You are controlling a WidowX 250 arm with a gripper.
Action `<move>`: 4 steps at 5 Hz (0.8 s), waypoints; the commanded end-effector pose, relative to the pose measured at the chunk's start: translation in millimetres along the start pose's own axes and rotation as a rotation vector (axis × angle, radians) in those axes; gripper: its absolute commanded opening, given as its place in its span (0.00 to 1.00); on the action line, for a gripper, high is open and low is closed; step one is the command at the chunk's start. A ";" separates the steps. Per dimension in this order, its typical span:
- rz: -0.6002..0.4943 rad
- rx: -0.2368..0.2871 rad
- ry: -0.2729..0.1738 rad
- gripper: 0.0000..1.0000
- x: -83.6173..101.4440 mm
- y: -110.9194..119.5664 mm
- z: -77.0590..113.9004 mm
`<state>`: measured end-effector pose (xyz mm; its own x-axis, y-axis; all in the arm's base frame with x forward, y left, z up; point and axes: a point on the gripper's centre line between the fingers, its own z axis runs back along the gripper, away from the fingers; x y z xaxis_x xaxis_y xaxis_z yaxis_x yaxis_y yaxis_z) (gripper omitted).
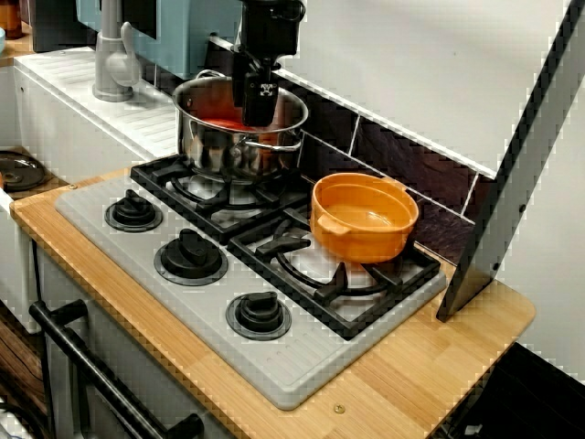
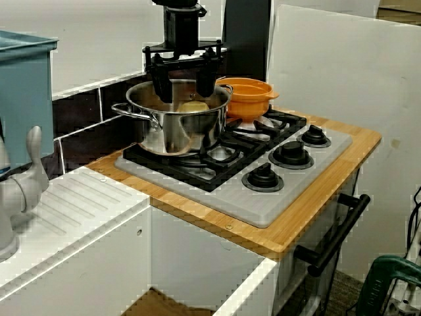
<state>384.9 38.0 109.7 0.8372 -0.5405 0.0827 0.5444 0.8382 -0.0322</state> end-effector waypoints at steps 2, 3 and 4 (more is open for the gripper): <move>-0.021 0.006 -0.042 1.00 1.5 1.0 16.2; -0.022 0.009 -0.040 1.00 -0.2 0.0 13.8; -0.019 0.012 -0.036 1.00 -1.3 0.4 11.2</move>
<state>378.7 37.5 100.2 0.8291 -0.5534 0.0792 0.5582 0.8275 -0.0610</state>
